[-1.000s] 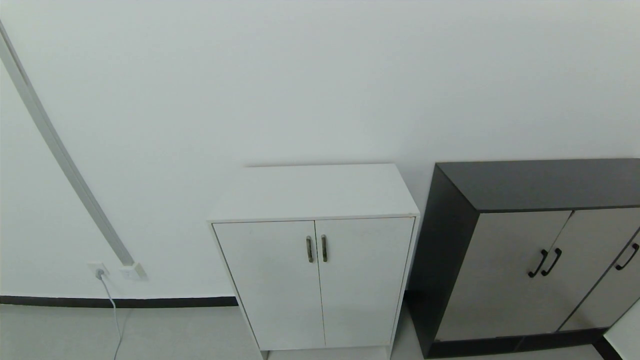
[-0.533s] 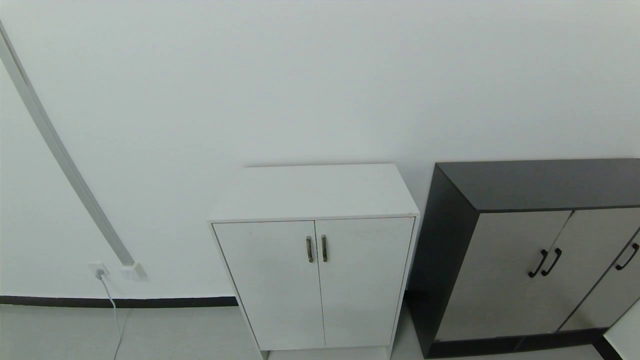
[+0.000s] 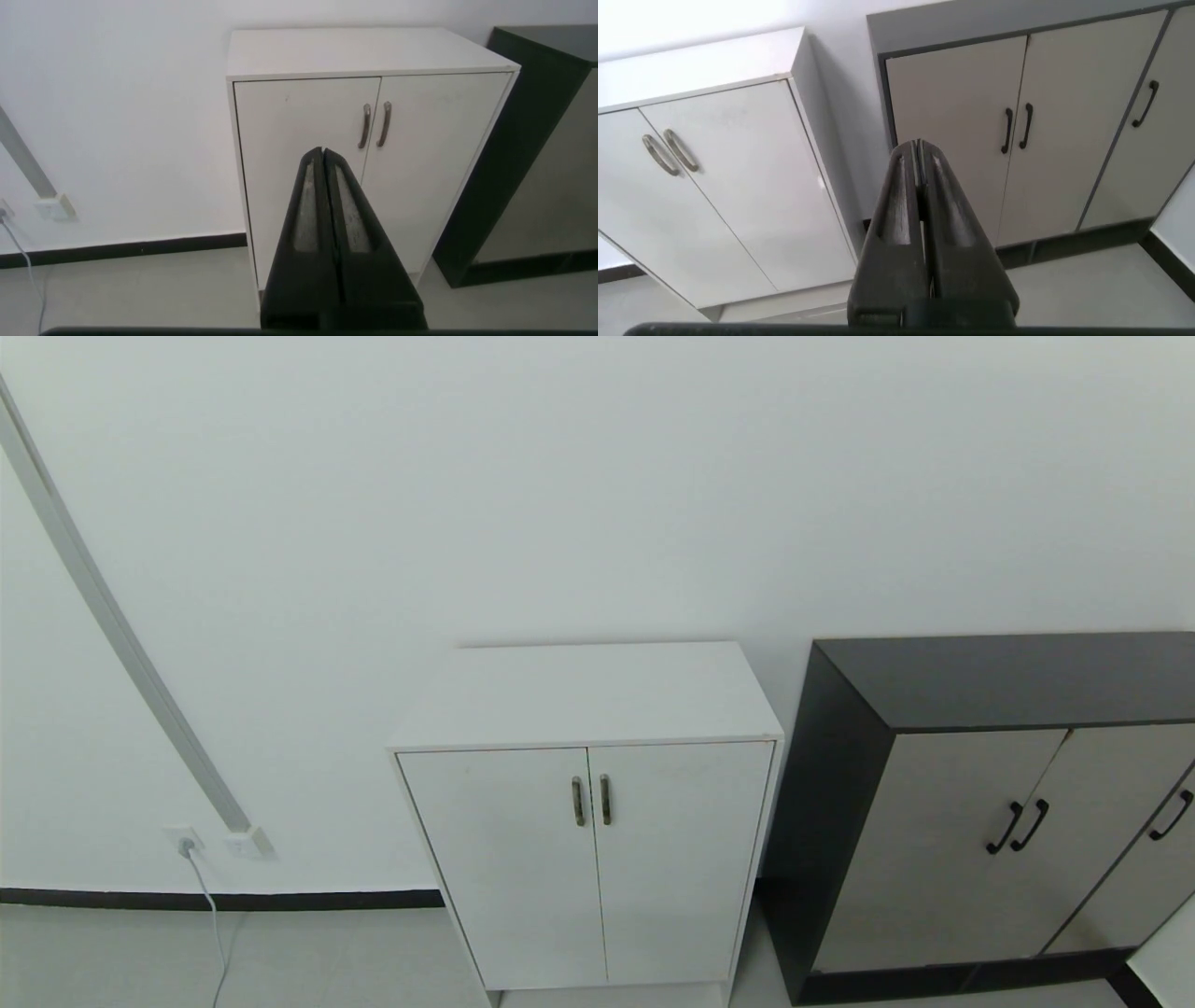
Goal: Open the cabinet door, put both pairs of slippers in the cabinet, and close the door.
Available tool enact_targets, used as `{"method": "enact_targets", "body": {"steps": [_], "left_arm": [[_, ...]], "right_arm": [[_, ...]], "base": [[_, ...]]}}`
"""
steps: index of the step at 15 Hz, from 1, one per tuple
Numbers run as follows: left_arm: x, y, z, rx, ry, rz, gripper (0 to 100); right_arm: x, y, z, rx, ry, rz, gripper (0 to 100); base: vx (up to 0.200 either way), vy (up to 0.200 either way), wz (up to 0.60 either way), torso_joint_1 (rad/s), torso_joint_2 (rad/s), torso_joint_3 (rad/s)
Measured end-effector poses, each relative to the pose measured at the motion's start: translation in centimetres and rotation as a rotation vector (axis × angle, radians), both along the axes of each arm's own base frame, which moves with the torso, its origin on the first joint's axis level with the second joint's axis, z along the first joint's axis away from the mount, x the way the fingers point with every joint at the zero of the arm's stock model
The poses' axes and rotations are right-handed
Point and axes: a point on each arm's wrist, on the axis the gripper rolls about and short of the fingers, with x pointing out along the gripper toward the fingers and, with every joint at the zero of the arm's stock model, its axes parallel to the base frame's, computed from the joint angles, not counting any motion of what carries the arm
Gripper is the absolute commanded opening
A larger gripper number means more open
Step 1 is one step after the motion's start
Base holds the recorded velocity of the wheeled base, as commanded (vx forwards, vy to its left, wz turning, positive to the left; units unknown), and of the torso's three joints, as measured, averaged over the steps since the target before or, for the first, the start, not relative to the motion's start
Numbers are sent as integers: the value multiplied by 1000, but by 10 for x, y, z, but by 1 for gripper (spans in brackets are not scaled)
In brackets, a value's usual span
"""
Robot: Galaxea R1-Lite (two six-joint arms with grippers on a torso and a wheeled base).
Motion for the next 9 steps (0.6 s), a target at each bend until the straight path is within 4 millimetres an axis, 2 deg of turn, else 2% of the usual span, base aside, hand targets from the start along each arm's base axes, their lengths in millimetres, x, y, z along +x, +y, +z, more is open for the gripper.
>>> {"method": "enact_targets", "body": {"steps": [9], "left_arm": [[0, 0, 0, 1, 1, 1, 0]], "right_arm": [[0, 0, 0, -10, 2, 7, 0]], "base": [[0, 0, 0, 0, 0, 0]]}}
